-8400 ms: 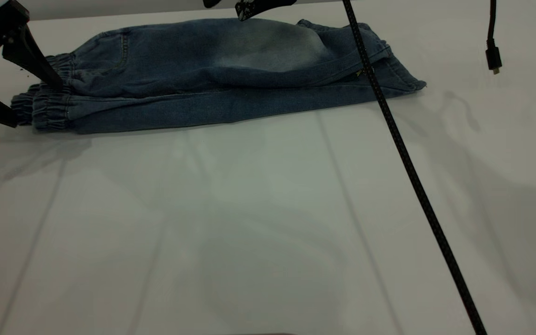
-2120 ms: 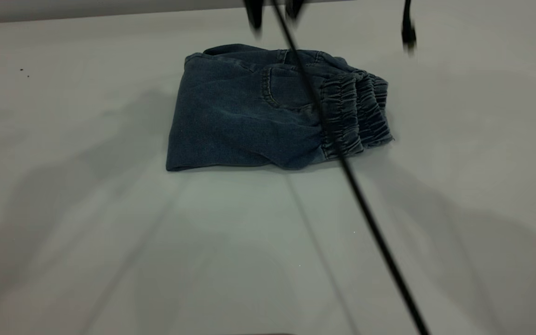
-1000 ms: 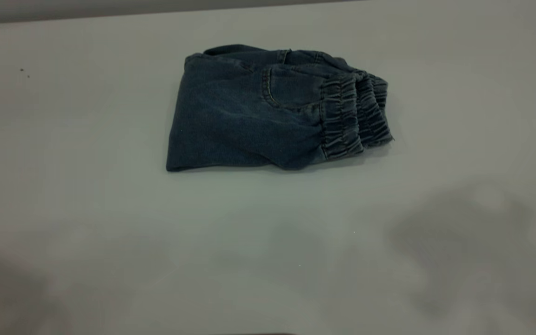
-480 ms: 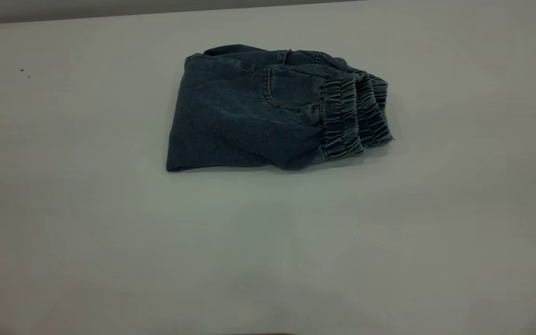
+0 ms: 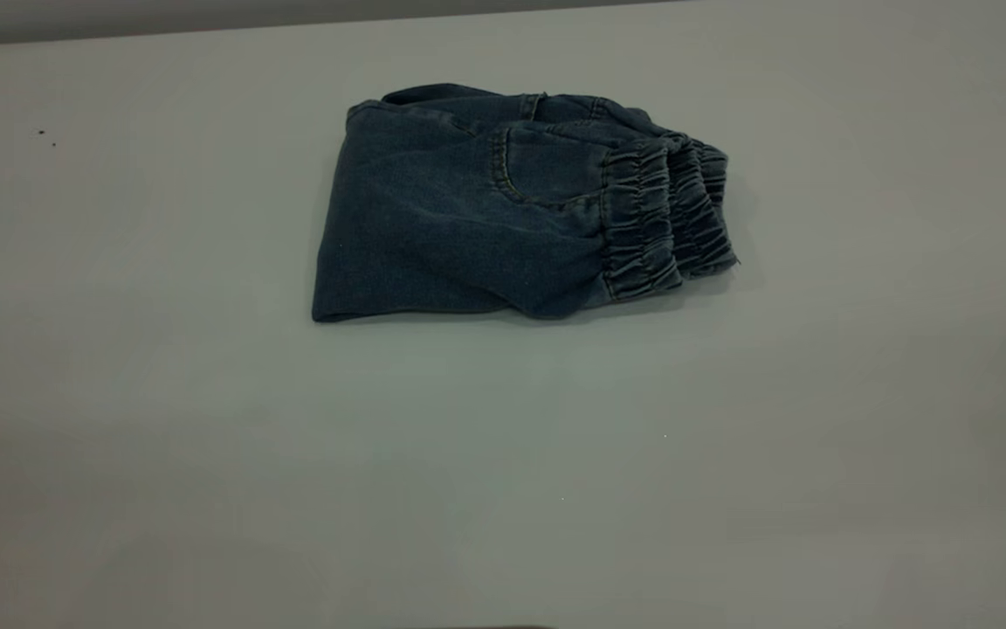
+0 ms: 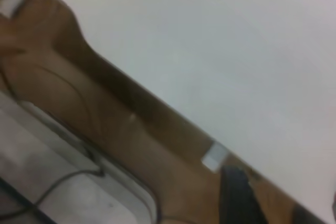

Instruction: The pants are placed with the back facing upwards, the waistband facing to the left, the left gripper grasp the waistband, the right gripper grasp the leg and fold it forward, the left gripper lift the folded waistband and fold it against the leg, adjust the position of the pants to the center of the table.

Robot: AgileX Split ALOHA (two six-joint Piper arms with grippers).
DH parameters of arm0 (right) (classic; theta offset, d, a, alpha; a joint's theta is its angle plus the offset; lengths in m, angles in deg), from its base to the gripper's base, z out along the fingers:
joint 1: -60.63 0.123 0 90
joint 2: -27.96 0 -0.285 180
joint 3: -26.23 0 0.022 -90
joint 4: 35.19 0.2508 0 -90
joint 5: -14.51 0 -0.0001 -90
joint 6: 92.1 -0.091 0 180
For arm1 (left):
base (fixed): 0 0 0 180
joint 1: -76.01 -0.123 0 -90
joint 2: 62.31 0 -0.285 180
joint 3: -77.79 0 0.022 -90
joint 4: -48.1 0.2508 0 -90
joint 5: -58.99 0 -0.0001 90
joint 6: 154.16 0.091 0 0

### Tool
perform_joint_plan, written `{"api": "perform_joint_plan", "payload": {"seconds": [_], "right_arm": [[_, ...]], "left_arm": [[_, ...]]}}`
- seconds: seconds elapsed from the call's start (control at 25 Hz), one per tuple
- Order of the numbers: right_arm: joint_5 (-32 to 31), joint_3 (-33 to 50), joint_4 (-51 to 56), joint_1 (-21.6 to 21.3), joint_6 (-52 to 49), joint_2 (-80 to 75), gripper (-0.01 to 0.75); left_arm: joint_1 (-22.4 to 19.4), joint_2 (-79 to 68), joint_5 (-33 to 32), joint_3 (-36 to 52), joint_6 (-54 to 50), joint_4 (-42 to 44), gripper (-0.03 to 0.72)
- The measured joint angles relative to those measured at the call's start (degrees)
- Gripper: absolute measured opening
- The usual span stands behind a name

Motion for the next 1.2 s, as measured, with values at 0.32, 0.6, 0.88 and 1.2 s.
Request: {"api": "perform_joint_plan", "payload": {"seconds": [0.32,0.6,0.88,1.2], "right_arm": [[0.5,0.1,0.6,0.0,-0.3,4.2,0.317],[0.5,0.2,0.6,0.0,-0.4,4.2,0.317],[0.5,0.2,0.8,-0.7,-0.4,6.2,0.317],[0.4,0.2,1.5,-21.2,-0.4,15.6,0.316]], "left_arm": [[0.0,2.9,2.6,1.9,0.6,0.1,0.574],[0.0,2.9,2.6,1.9,0.6,0.1,0.574],[0.0,3.2,2.6,2.0,0.7,0.1,0.574],[-6.6,6.2,2.6,2.0,0.7,0.1,0.574]]}}
